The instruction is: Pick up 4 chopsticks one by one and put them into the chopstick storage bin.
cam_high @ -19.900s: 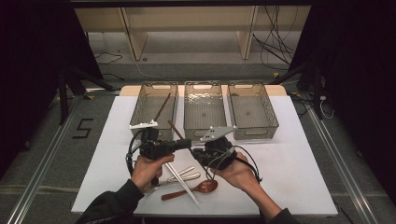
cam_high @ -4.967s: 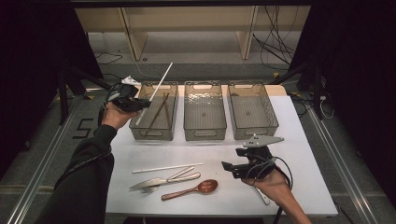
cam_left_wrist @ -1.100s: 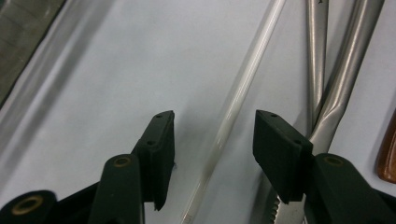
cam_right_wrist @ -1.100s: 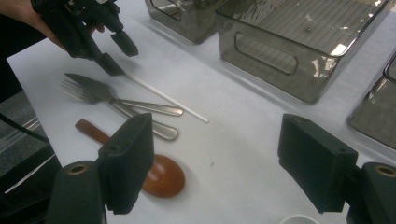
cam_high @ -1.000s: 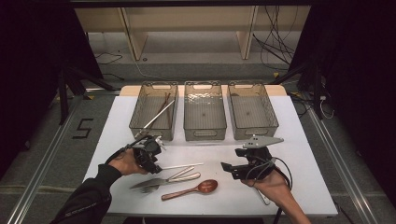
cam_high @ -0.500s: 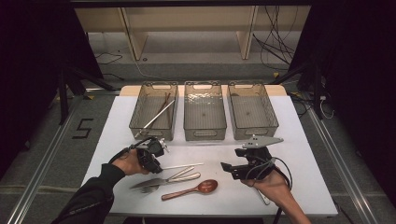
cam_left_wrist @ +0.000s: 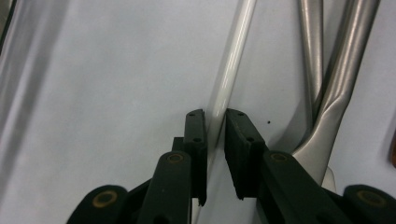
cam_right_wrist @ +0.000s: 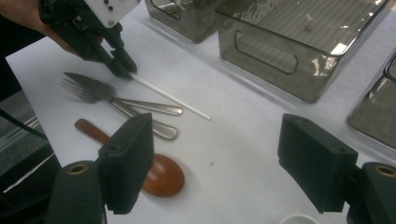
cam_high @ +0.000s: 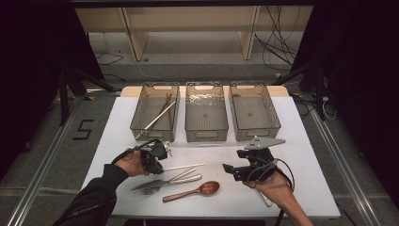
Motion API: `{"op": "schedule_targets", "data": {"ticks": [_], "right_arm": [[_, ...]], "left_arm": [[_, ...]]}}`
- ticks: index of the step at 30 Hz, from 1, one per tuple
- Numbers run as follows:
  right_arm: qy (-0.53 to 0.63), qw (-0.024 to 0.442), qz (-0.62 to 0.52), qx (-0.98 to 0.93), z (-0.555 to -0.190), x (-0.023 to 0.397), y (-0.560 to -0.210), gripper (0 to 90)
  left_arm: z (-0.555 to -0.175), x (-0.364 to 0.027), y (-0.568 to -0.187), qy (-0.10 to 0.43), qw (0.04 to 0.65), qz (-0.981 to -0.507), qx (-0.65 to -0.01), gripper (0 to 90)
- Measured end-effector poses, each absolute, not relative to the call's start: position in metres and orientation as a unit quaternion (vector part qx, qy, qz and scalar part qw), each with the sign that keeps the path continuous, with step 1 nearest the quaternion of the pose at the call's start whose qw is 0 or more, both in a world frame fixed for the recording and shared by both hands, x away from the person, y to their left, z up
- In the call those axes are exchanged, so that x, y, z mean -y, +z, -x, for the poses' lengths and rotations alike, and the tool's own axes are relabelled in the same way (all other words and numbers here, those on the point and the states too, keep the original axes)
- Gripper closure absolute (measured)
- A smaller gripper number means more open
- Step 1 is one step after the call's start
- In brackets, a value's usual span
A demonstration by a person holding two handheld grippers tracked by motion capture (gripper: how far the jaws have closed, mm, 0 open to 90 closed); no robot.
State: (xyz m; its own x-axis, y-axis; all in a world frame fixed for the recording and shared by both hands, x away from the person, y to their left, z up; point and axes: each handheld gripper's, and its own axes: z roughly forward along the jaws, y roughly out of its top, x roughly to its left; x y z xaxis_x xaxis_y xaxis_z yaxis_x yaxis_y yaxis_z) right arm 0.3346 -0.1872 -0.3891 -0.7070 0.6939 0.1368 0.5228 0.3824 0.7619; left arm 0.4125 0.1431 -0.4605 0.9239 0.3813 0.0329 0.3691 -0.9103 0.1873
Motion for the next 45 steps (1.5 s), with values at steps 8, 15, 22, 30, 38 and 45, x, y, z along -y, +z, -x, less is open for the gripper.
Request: {"op": "schedule_targets", "data": {"ticks": [8,15,22,30,38,45], "right_arm": [[0.416,0.104,-0.369,-0.825,-0.335,0.187,-0.389,27.9],[0.416,0.104,-0.369,-0.824,-0.335,0.188,-0.389,27.9],[0.417,0.104,-0.370,-0.824,-0.336,0.189,-0.389,27.9],[0.419,0.105,-0.371,-0.822,-0.336,0.189,-0.389,27.9],[0.423,0.106,-0.371,-0.820,-0.335,0.190,-0.388,27.9],[0.424,0.106,-0.374,-0.818,-0.336,0.190,-0.388,27.9]], "left_arm": [[-0.411,-0.142,-0.461,0.035,0.090,-0.980,-0.174,83.9],[-0.413,-0.148,-0.461,0.027,0.111,-0.975,-0.190,84.1],[-0.413,-0.154,-0.450,0.040,0.132,-0.970,-0.199,84.2],[-0.412,-0.160,-0.425,0.054,0.186,-0.958,-0.210,84.1],[-0.417,-0.177,-0.398,0.079,0.271,-0.928,-0.244,84.1],[-0.423,-0.192,-0.376,0.110,0.322,-0.895,-0.288,84.1]]}}
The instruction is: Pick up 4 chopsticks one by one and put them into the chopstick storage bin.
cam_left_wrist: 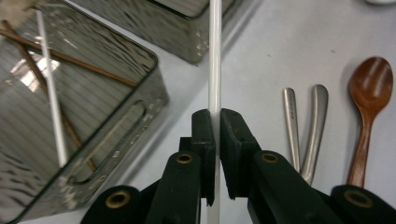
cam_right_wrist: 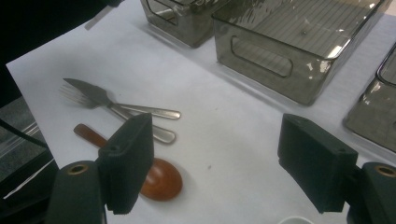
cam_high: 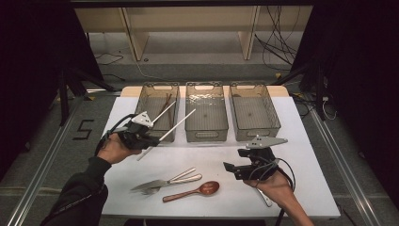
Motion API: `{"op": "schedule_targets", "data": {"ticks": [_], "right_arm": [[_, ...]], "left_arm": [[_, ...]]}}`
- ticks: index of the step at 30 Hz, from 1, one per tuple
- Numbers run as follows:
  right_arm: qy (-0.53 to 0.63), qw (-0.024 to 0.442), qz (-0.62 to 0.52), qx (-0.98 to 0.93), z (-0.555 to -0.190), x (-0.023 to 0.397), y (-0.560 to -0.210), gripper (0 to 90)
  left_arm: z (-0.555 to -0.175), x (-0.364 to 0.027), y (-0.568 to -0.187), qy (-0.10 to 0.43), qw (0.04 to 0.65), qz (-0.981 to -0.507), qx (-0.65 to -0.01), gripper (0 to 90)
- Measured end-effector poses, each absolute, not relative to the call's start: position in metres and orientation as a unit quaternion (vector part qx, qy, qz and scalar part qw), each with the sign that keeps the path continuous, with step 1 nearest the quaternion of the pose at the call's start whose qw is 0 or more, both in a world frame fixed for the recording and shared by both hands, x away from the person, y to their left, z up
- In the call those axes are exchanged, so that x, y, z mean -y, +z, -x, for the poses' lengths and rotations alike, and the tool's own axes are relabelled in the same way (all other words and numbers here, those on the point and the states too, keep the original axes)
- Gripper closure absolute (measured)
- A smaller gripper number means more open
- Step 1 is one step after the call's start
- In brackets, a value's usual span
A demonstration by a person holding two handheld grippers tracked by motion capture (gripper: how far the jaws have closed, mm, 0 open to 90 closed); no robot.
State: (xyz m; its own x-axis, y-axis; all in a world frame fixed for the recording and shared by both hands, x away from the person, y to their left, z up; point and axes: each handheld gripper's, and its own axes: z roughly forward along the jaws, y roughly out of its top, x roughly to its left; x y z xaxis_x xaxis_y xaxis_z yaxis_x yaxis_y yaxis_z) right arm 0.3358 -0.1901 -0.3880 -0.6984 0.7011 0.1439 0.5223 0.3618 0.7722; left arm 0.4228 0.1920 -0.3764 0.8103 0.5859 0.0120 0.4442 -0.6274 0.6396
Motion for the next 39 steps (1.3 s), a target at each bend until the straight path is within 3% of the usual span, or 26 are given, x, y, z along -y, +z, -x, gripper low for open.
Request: {"op": "schedule_targets", "data": {"ticks": [20,39], "right_arm": [[0.426,0.103,-0.376,-0.816,-0.337,0.190,-0.388,27.9],[0.426,0.103,-0.376,-0.817,-0.337,0.192,-0.388,27.9]], "left_arm": [[-0.459,-0.226,-0.360,0.148,0.378,-0.833,-0.375,84.1],[-0.516,-0.234,-0.363,0.177,0.371,-0.804,-0.430,84.0]]}}
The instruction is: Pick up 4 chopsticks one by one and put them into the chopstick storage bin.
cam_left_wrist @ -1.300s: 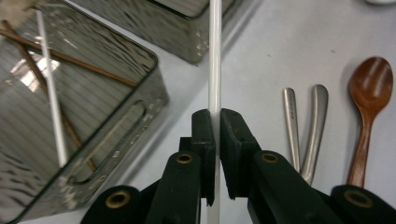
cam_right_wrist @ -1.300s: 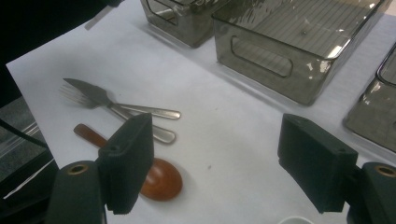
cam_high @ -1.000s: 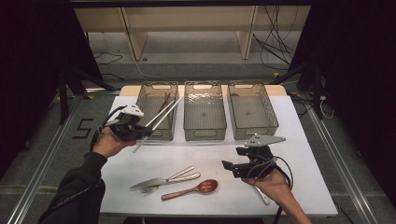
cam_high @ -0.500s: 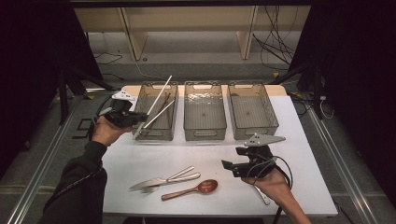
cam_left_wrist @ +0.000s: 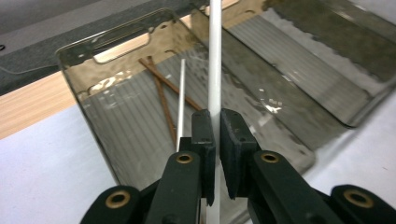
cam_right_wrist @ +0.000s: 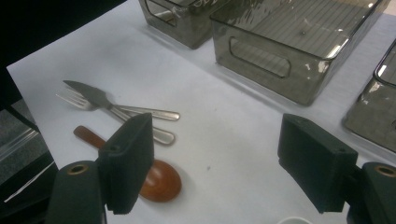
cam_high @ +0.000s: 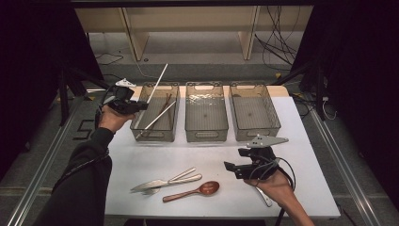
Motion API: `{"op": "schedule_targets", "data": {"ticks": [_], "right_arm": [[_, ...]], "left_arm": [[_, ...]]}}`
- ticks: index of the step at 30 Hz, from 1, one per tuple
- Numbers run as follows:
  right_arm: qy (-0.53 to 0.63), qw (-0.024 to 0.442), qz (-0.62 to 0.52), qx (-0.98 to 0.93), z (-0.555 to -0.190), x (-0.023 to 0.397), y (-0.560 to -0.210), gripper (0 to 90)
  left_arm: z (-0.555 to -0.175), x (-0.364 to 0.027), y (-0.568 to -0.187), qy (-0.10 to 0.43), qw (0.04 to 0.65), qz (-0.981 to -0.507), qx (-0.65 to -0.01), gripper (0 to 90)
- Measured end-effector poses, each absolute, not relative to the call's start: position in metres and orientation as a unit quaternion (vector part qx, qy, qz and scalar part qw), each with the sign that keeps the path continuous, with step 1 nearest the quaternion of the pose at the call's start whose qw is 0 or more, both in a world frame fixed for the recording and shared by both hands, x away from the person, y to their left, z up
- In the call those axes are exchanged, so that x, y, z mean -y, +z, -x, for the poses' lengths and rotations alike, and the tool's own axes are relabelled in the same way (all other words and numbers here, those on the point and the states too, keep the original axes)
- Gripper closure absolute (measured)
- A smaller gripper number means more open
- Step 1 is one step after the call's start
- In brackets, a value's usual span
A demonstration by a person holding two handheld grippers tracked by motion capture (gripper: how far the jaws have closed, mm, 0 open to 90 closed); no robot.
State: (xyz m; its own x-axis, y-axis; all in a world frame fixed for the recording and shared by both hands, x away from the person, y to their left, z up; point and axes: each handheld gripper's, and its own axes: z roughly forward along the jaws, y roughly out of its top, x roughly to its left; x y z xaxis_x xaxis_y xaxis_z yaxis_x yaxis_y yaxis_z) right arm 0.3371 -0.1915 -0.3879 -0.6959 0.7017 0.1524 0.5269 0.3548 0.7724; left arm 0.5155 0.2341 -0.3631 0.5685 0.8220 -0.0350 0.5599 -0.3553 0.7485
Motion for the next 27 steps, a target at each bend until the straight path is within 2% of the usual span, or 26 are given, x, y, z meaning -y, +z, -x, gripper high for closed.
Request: {"op": "schedule_targets", "data": {"ticks": [11,27], "right_arm": [[0.425,0.102,-0.375,-0.817,-0.338,0.192,-0.388,27.9],[0.426,0.103,-0.374,-0.818,-0.337,0.192,-0.388,27.9]], "left_arm": [[-0.533,-0.237,-0.381,0.189,0.349,-0.799,-0.453,84.0],[-0.533,-0.234,-0.396,0.173,0.341,-0.798,-0.466,83.9]]}}
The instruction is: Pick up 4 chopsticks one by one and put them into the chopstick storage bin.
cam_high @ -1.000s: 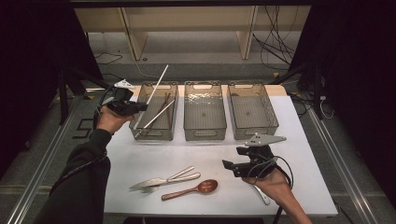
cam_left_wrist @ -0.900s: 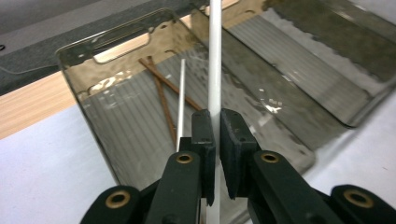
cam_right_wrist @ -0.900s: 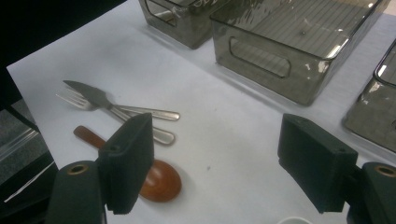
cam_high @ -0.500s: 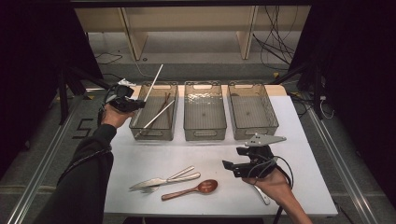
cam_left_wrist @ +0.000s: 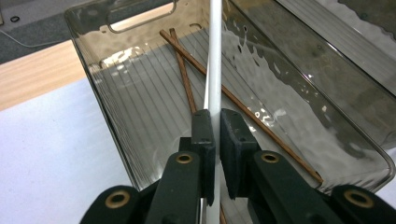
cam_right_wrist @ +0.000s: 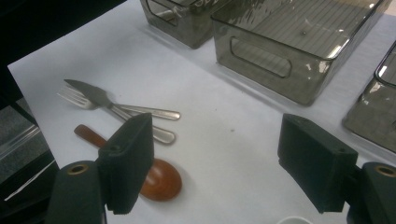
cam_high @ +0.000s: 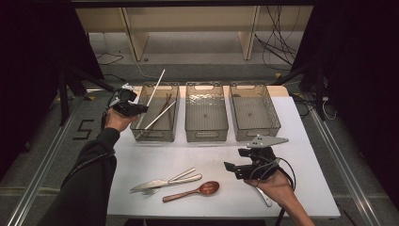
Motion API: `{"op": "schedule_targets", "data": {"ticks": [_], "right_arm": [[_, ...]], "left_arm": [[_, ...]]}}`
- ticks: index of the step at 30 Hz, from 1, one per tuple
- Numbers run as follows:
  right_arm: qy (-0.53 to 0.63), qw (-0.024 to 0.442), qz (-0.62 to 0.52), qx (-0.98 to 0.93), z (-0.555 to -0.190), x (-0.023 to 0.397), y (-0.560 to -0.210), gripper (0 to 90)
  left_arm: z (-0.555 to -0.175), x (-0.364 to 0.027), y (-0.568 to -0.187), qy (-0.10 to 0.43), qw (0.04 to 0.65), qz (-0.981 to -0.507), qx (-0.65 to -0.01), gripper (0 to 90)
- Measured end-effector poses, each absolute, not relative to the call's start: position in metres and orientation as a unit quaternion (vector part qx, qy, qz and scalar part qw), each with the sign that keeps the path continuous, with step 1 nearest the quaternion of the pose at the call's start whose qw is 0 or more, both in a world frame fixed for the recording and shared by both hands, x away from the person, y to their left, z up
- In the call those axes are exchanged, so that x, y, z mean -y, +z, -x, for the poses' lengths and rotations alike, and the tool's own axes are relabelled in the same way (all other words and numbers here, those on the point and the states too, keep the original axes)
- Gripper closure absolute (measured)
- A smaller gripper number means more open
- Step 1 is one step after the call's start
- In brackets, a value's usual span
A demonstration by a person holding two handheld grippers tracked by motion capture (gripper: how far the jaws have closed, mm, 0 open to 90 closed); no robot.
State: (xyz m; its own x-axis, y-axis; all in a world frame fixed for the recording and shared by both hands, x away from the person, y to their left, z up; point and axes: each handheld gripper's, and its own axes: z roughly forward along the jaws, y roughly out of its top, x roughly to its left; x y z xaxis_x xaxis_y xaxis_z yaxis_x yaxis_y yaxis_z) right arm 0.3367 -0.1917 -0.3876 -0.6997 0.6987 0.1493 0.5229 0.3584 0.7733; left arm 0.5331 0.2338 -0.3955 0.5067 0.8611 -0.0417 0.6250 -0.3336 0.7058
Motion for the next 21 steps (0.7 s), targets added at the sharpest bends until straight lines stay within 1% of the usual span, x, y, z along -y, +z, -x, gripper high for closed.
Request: {"op": "schedule_targets", "data": {"ticks": [4,17,21], "right_arm": [[0.426,0.103,-0.374,-0.817,-0.336,0.192,-0.387,27.9],[0.426,0.104,-0.372,-0.818,-0.337,0.191,-0.388,27.9],[0.426,0.104,-0.372,-0.818,-0.336,0.192,-0.387,27.9]], "left_arm": [[-0.533,-0.232,-0.400,0.171,0.330,-0.805,-0.463,83.8],[-0.535,-0.231,-0.406,0.167,0.322,-0.805,-0.470,83.6],[-0.534,-0.230,-0.408,0.170,0.322,-0.802,-0.473,81.9]]}}
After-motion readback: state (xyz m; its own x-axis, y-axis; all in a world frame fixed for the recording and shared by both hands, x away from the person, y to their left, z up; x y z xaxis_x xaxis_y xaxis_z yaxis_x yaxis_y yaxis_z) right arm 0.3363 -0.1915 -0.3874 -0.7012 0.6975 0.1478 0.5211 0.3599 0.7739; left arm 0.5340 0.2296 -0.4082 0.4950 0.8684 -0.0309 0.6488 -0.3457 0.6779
